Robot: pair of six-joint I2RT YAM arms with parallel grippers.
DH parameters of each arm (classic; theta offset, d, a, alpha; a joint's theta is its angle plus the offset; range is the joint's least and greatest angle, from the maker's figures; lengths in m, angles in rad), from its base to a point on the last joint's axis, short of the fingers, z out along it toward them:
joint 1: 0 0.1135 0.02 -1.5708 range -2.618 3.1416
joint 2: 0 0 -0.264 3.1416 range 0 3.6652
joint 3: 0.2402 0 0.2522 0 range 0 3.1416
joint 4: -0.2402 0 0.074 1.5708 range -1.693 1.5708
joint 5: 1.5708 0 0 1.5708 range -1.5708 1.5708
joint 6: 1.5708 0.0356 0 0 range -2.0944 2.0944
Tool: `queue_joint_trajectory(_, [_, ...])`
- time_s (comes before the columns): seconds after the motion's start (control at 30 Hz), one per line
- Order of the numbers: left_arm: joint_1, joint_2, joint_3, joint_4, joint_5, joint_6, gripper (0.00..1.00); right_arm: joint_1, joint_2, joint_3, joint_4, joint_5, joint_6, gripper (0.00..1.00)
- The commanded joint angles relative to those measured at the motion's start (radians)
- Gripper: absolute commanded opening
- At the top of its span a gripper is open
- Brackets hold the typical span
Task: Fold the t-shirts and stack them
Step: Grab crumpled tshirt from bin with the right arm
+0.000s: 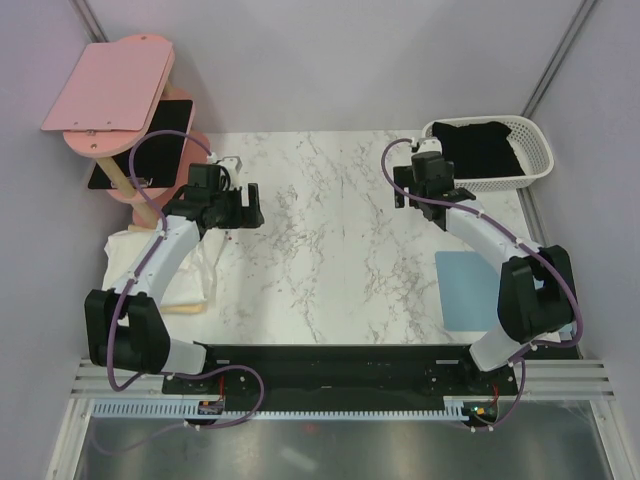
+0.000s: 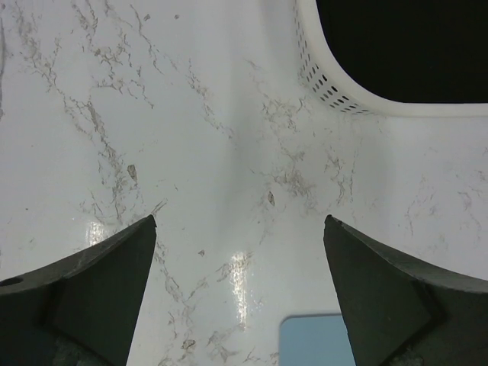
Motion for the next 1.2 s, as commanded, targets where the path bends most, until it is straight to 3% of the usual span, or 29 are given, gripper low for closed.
queue_joint_trajectory(0.0, [0.002,-0.041,0.031,-0.011,-0.033,-0.040,0.95,-0.003,0.003,0.090,0.011,0.040,0.022,0.98])
queue_joint_trajectory(0.17, [0.002,-0.037,0.058,-0.028,-0.040,-0.079,0.95,-0.048,0.051,0.211,0.011,0.041,0.049,0.98])
queue_joint_trajectory(0.3, [0.002,-0.051,0.054,-0.024,-0.011,-0.069,0.98,-0.161,0.126,0.319,0.016,0.001,0.080,0.98])
queue_joint_trajectory(0.53, [0.002,-0.055,0.041,-0.008,0.034,-0.056,1.00,-0.298,0.379,0.602,0.013,-0.051,0.128,0.98])
queue_joint_trajectory(0.9, [0.002,-0.019,0.044,-0.014,0.144,-0.040,1.00,-0.309,0.788,1.047,-0.074,-0.046,0.108,0.95])
queue_joint_trajectory(1.17, [0.002,-0.005,0.052,-0.017,0.161,-0.033,1.00,-0.309,0.893,1.078,-0.079,0.029,0.106,0.91])
